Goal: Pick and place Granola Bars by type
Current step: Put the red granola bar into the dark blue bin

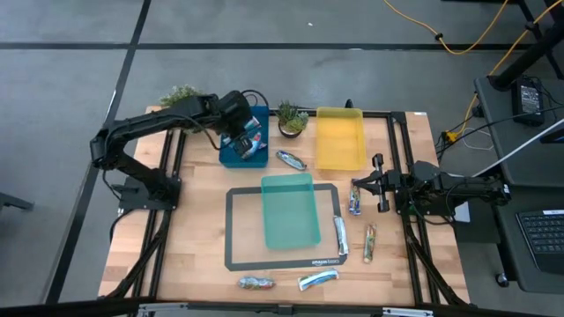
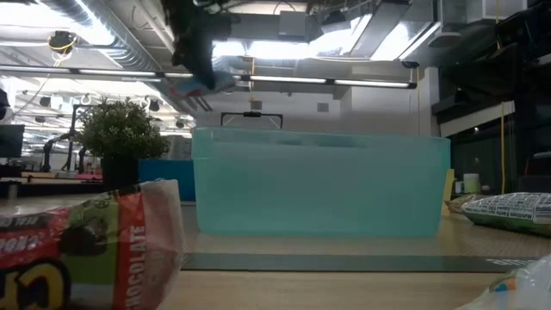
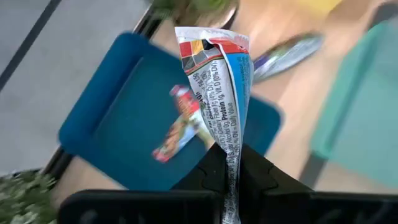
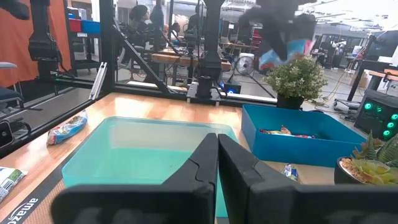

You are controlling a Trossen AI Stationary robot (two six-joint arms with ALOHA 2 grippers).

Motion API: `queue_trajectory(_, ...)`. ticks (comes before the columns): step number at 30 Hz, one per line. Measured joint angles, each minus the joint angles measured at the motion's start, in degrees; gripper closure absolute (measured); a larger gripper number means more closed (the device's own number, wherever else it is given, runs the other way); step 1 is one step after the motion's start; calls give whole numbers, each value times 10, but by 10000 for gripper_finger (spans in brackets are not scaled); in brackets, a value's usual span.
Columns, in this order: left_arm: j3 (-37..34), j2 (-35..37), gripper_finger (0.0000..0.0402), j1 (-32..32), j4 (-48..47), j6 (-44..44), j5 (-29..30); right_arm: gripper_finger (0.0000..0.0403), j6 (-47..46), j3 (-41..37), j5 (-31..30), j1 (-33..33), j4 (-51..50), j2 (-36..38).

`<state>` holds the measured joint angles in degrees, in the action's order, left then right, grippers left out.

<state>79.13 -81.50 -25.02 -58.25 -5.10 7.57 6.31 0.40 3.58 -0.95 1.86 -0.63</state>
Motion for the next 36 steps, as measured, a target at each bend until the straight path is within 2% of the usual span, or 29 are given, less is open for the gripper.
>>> queue_trajectory(11, 0, -69, 391, -69, 45, 75, 30, 386, 0, 0, 0, 0, 0, 0)
queue_trajectory(17, 0, -110, 391, -113, 85, 104, -9, 386, 0, 0, 0, 0, 0, 0)
queue_trajectory(22, 0, -178, 391, -146, 99, 128, -12, 386, 0, 0, 0, 0, 0, 0)
queue_trajectory(28, 0, -225, 391, -164, 123, 134, 16, 386, 0, 0, 0, 0, 0, 0)
queue_trajectory(36, 0, -255, 390, -176, 136, 148, 17, 386, 0, 0, 0, 0, 0, 0)
